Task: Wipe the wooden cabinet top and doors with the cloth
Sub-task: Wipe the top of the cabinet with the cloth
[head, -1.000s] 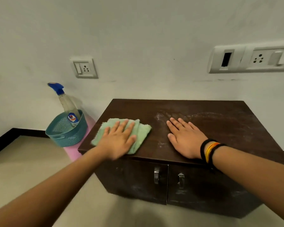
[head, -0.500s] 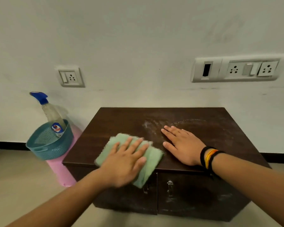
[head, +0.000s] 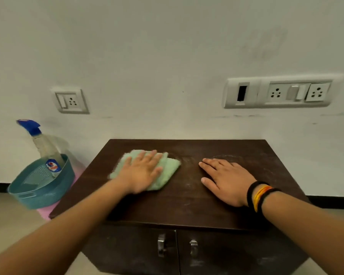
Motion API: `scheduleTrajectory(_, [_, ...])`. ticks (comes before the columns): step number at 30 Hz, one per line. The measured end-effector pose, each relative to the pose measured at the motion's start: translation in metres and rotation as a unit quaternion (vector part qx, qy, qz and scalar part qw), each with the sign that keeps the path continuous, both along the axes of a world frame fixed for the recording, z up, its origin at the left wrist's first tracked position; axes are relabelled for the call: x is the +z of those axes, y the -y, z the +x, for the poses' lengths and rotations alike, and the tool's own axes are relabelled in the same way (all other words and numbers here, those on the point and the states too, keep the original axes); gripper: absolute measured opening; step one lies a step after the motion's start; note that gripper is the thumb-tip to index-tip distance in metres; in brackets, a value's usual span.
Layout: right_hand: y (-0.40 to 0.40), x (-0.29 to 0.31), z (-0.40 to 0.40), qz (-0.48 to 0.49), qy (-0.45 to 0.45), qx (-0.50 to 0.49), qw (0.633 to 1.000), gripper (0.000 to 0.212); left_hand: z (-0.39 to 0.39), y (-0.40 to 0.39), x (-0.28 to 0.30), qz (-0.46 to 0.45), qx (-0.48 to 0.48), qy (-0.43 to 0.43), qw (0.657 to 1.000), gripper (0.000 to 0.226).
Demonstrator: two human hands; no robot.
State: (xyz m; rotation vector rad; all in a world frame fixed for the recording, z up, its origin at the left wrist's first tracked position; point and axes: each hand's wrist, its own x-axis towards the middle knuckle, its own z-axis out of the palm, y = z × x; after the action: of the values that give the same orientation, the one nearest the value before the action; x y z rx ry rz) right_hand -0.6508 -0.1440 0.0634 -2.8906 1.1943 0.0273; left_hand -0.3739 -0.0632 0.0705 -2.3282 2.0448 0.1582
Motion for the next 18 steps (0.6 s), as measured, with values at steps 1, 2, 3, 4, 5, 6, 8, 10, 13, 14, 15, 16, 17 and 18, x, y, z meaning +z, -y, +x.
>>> scheduleTrajectory(1, [0.005,0.002,-0.010,-0.013,-0.018,-0.001,1.000,0.071,0.014,-0.007,-0.006,-0.003,0.023,0.006,1.000,0.060])
scheduleTrajectory(2, [0.011,0.004,-0.021,-0.026,-0.036,-0.004,0.999,0.073,0.016,-0.022,-0.015,-0.013,0.026,0.016,0.999,0.060])
scheduleTrajectory(3, [0.016,0.006,-0.031,-0.029,-0.045,-0.017,0.998,0.075,0.004,-0.036,-0.023,-0.022,0.005,0.019,1.000,0.062])
scheduleTrajectory(4, [0.019,0.007,-0.038,-0.026,-0.048,-0.034,0.998,0.075,-0.016,-0.043,-0.030,-0.021,-0.039,0.005,0.999,0.062])
scheduleTrajectory(5, [0.020,0.007,-0.040,-0.024,-0.045,-0.045,0.998,0.074,-0.037,-0.042,-0.037,-0.015,-0.088,-0.020,0.996,0.064])
scheduleTrajectory(6, [0.019,0.007,-0.040,-0.027,-0.040,-0.050,0.998,0.074,-0.053,-0.027,-0.039,-0.013,-0.123,-0.032,0.992,0.065])
scheduleTrajectory(8, [0.017,0.008,-0.039,-0.027,-0.041,-0.052,0.997,0.073,-0.064,0.018,-0.017,-0.007,-0.107,-0.029,0.994,0.061])
scheduleTrajectory(10, [0.014,0.008,-0.043,-0.021,-0.048,-0.047,0.998,0.074,-0.035,0.047,0.007,0.011,-0.003,-0.024,1.000,0.059])
scheduleTrajectory(13, [0.015,0.006,-0.065,-0.022,-0.052,-0.051,0.997,0.075,-0.011,0.022,-0.013,0.007,0.084,-0.001,0.996,0.067])
scheduleTrajectory(14, [0.016,0.006,-0.070,-0.017,-0.044,-0.061,0.997,0.075,-0.030,0.008,-0.024,-0.007,0.041,-0.001,0.999,0.073])
scheduleTrajectory(15, [0.017,0.005,-0.073,-0.011,-0.038,-0.068,0.997,0.075,-0.054,0.001,-0.034,-0.013,-0.026,-0.015,0.999,0.078])
scheduleTrajectory(16, [0.018,0.006,-0.071,-0.012,-0.034,-0.069,0.997,0.075,-0.077,0.003,-0.042,-0.011,-0.085,-0.024,0.996,0.080])
scheduleTrajectory(17, [0.019,0.007,-0.068,-0.015,-0.033,-0.068,0.997,0.075,-0.094,0.017,-0.043,-0.012,-0.116,-0.026,0.993,0.077])
scheduleTrajectory(18, [0.019,0.007,-0.068,-0.015,-0.034,-0.069,0.997,0.076,-0.101,0.037,-0.034,-0.016,-0.123,-0.025,0.992,0.071])
